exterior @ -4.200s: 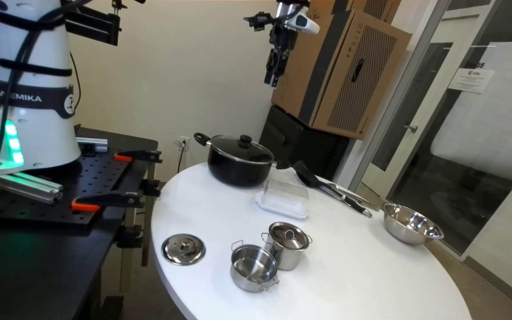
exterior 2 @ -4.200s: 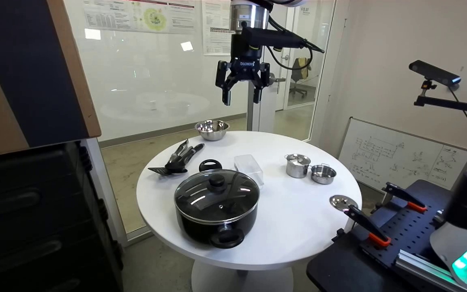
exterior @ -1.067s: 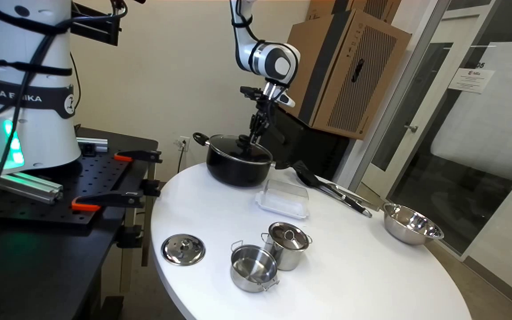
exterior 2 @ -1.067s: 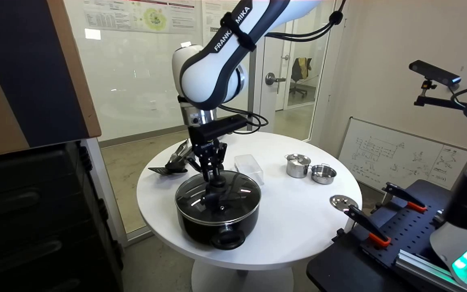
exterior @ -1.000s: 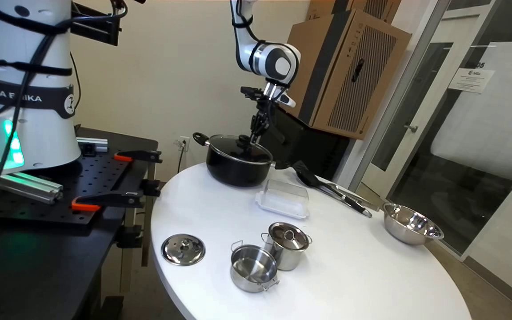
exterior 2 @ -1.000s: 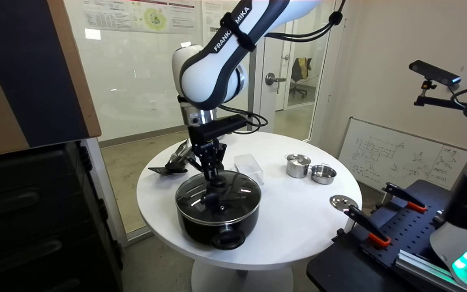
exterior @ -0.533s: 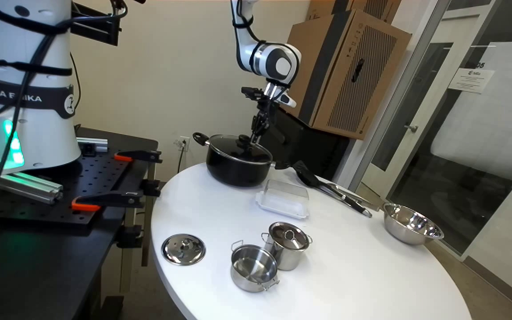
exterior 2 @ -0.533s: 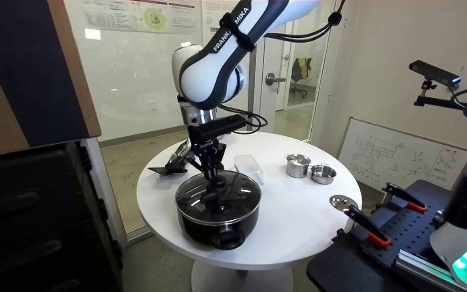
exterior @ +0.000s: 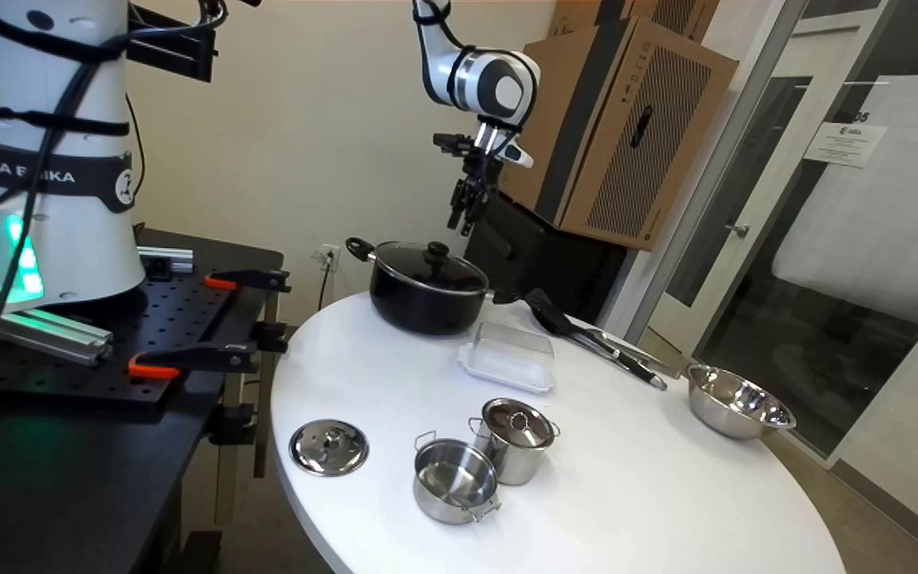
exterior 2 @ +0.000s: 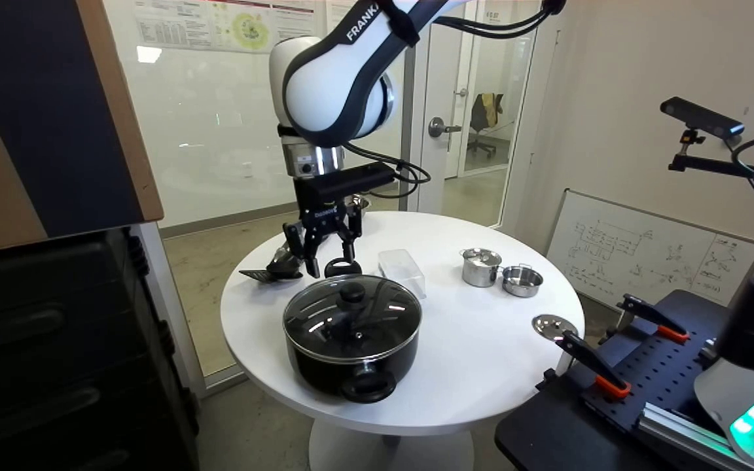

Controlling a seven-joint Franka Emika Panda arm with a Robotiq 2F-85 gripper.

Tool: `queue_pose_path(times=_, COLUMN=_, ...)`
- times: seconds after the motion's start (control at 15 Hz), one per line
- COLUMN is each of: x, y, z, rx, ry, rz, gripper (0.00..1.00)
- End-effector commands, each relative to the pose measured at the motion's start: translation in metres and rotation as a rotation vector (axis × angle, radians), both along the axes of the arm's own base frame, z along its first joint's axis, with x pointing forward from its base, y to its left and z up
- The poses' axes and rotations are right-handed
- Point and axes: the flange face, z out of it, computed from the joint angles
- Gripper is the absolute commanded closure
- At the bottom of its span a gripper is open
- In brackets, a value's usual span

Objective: Place the lid on the table

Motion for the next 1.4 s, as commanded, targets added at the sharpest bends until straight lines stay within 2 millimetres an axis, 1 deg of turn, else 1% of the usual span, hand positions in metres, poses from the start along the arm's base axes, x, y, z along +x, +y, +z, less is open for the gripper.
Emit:
queue_pose_path(times=0.0, x=-0.020, y=-0.009, z=0.009, rx=-0.032, ry=0.026, rz=0.008, gripper=0.00)
queue_pose_path(times=0.33, x=-0.042, y=-0.031, z=-0.003, rx=-0.077, ry=0.087, rz=-0.003, gripper=0.00)
queue_pose_path(times=0.6, x=-0.049, y=-0.041, z=-0.013, rx=-0.070, ry=0.086, rz=-0.003, gripper=0.00)
queue_pose_path(times=0.8, x=-0.047, y=-0.042, z=-0.017, rx=-0.060, ry=0.071, rz=-0.002, gripper=0.00)
queue_pose_path(times=1.2, x=-0.044, y=-0.034, z=-0.020, rx=-0.041, ry=0.040, rz=0.009, gripper=0.00)
queue_pose_path(times=1.33, x=-0.043, y=-0.034, z=-0.022, rx=-0.044, ry=0.042, rz=0.009, gripper=0.04)
